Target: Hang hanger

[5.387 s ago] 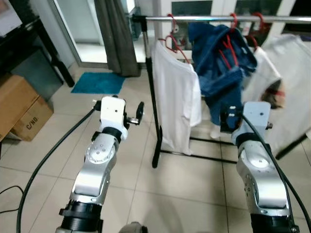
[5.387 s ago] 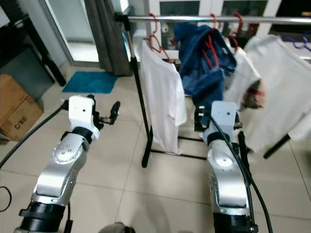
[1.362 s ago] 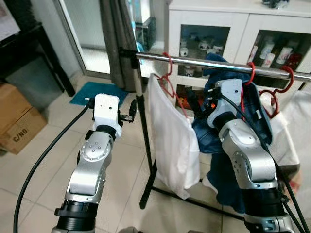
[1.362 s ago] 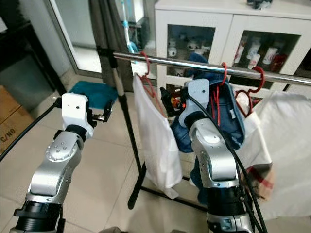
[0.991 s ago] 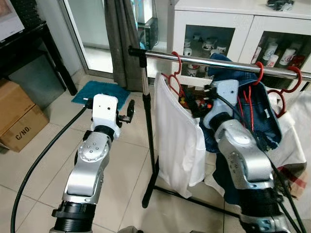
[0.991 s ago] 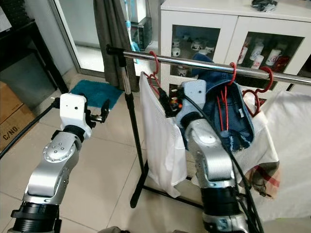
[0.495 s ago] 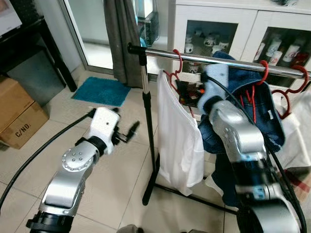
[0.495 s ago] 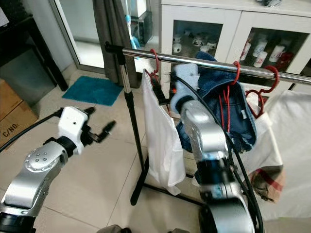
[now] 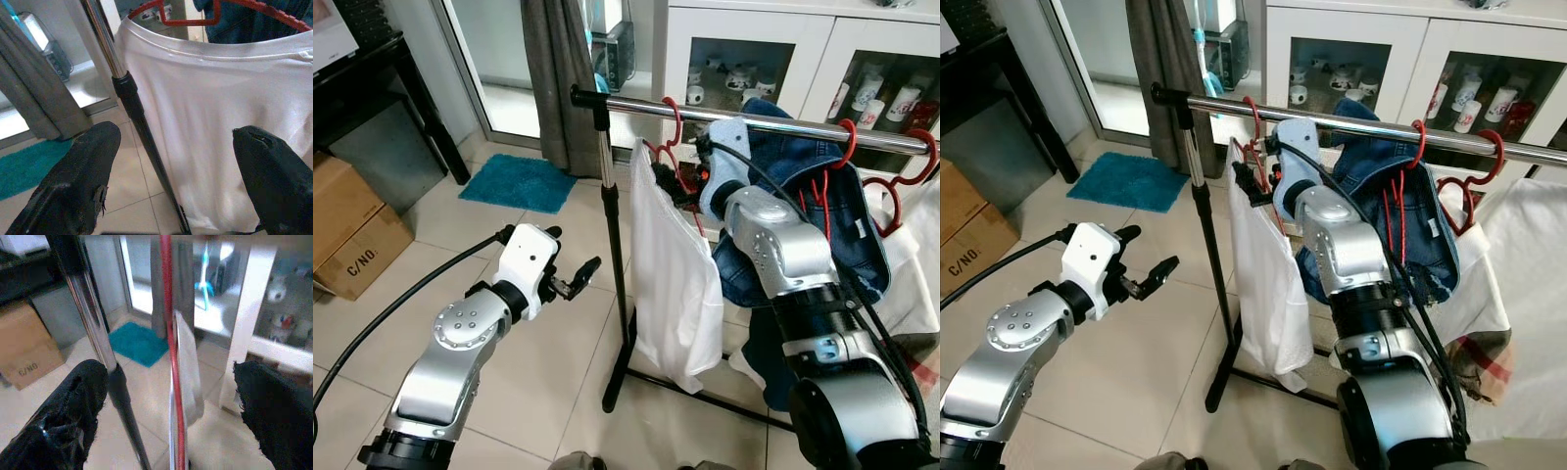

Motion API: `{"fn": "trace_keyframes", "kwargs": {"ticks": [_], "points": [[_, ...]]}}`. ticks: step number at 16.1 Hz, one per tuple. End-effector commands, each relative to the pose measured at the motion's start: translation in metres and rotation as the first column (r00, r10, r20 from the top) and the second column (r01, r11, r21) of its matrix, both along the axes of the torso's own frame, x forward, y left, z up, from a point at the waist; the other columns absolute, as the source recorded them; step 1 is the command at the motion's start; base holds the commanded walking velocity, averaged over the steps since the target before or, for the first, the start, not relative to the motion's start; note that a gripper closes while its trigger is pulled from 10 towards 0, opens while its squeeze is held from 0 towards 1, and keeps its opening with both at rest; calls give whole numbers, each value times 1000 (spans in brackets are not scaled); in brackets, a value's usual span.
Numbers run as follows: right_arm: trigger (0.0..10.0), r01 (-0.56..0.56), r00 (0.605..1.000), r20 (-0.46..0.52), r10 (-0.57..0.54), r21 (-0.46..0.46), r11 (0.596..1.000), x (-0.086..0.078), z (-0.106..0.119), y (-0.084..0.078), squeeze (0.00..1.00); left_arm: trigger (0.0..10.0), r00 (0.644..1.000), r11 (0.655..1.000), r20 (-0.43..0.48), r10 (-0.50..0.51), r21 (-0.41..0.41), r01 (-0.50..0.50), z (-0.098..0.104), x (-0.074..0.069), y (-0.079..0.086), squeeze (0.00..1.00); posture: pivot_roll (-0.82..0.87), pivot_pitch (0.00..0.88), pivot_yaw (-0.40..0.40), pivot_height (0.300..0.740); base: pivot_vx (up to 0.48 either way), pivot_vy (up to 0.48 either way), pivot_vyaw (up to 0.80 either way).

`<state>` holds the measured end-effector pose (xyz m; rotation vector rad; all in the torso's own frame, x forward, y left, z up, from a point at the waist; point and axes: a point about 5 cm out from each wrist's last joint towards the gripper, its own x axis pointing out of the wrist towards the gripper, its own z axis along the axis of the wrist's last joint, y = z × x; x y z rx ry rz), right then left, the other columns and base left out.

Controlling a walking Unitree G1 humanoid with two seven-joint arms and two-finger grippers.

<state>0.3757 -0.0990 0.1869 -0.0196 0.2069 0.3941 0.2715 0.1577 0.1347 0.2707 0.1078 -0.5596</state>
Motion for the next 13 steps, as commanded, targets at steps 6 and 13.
{"fn": "trace_keyframes", "kwargs": {"ticks": [6,13], "points": [[3882,52,998,-35,-54,-59,997,19,-2,3,0,10000,999,998,13,-52,29,52,5,0,-3,0,-69,63,98,740,0,0,0],[0,60,994,-84,-64,-59,996,25,-12,6,0,10000,999,998,14,-49,33,49,5,0,-4,0,-61,57,87,740,0,0,0]]}}
